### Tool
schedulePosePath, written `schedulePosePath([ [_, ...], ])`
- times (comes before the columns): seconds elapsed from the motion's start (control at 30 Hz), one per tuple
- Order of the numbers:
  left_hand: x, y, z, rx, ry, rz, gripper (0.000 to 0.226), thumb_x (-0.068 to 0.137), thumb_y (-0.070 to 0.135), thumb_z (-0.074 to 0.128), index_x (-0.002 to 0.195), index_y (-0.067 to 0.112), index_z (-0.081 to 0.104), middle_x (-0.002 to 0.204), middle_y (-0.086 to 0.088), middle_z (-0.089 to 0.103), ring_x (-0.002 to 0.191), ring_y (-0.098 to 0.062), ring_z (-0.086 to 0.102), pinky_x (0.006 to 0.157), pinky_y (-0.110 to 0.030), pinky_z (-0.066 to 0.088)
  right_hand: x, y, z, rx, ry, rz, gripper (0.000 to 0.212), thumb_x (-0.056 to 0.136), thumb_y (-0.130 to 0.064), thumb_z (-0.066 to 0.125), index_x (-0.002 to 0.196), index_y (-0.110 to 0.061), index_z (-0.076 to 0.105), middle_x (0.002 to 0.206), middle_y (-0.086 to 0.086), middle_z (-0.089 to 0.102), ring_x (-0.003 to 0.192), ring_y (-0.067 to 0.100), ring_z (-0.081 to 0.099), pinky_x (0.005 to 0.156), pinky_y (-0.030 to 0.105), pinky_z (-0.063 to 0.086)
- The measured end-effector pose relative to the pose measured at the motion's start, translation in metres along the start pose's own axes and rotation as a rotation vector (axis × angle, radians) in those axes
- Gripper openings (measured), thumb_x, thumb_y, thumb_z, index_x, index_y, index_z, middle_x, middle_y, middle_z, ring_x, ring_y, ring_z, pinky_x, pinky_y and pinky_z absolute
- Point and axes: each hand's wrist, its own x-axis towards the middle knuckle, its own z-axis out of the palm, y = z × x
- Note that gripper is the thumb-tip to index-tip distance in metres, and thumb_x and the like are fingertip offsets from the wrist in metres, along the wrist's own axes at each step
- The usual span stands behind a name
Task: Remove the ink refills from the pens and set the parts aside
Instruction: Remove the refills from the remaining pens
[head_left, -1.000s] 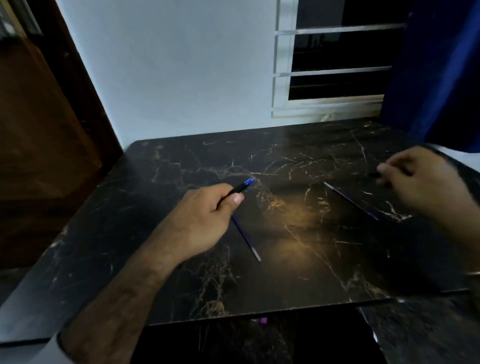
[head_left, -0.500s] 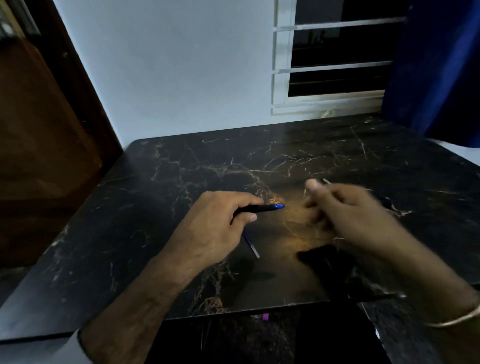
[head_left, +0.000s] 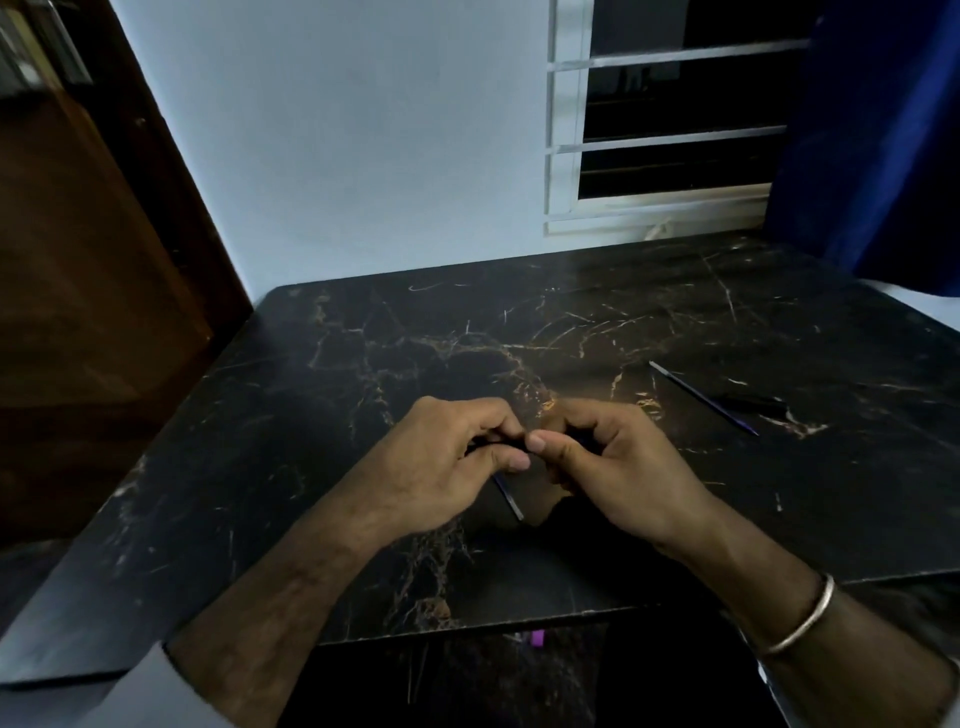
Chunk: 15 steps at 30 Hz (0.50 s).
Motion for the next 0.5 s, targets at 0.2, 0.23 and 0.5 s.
schedulePosePath([
  [0.2,-0.002,0.004,0.000,0.355,0.061,0.131,0.017,0.096,0.036,0.054,0.097,0.023,0.064,0.079,0.008,0.065,0.070,-0.009,0.060,0.061,-0.029,0.049,0.001,0.004,-0.005,0.244,-0.110,0.375,0.040,0.089,-0.040,0.065,0.083,-0.002,0.072,0.056,0.003,0.061,0.046,0.012,0.052,0.040,0.023,0.042],
  [0.23,-0.003,0.004,-0.002,0.393,0.078,0.165,0.020,0.096,0.038,0.050,0.098,0.023,0.063,0.080,0.009,0.065,0.071,-0.010,0.060,0.062,-0.030,0.049,0.002,0.004,-0.006,0.253,-0.128,0.391,0.039,0.090,-0.041,0.064,0.080,-0.004,0.071,0.051,0.001,0.057,0.041,0.010,0.047,0.036,0.021,0.037],
  [0.5,0.000,-0.005,-0.019,-0.016,-0.096,0.071,0.007,0.096,0.019,0.064,0.095,0.023,0.070,0.072,0.008,0.067,0.069,-0.012,0.064,0.062,-0.024,0.050,-0.001,-0.007,-0.011,-0.340,-0.049,-0.150,0.046,0.088,-0.053,0.053,0.072,-0.012,0.067,0.055,0.001,0.059,0.050,0.010,0.053,0.051,0.035,0.045],
])
